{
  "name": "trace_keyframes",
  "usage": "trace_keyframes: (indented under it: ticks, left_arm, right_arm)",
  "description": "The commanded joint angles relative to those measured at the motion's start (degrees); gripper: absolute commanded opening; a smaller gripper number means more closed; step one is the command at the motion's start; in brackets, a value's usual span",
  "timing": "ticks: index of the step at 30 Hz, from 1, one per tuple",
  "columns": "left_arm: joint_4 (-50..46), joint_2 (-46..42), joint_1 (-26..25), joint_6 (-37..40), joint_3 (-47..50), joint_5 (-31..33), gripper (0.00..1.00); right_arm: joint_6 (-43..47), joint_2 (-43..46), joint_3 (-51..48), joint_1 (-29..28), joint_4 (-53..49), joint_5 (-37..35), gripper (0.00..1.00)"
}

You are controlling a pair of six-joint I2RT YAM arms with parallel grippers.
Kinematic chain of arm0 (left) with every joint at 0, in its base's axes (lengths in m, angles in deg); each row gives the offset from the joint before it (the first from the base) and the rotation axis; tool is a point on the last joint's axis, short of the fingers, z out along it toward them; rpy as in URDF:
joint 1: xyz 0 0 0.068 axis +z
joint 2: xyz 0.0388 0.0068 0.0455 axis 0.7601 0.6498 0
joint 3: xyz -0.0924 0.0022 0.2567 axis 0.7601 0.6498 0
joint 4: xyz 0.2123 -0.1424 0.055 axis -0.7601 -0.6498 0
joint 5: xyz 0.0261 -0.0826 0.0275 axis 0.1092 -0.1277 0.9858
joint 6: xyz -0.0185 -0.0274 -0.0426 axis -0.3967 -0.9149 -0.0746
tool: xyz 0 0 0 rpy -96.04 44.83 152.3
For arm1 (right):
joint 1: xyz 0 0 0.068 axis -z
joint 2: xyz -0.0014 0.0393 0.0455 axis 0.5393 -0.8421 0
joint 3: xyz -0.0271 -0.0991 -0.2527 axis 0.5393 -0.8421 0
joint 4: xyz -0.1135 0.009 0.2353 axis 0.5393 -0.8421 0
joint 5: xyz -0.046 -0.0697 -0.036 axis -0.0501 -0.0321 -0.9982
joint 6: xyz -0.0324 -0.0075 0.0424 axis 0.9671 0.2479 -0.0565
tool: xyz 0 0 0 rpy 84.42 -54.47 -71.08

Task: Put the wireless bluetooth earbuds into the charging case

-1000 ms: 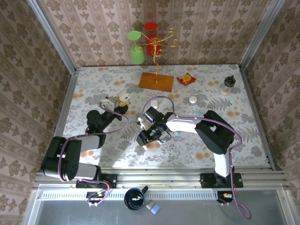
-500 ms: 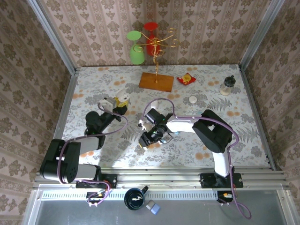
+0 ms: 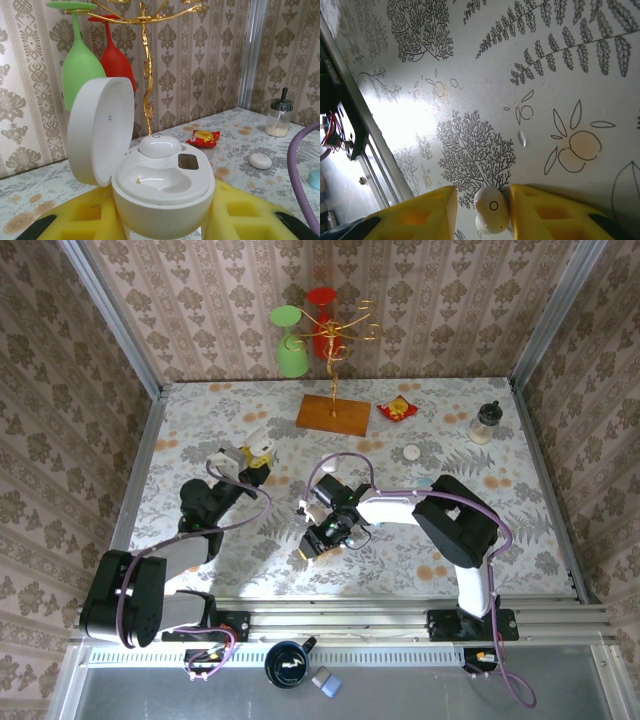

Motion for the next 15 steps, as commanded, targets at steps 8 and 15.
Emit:
trace_keyframes:
  ticks: [8, 15]
  left_arm:
    - [-1.3, -1.2, -0.9, 2.8, -0.1, -0.2, 0.27]
    - [-2.2, -0.9, -1.3, 3.7, -0.7, 0.0, 0.28]
  right_arm:
    - [2.2, 1.5, -1.9, -0.6, -3.8, 0.8, 0.31]
    - [2.9, 1.4, -1.6, -0.6, -4.3, -1.0, 0.24]
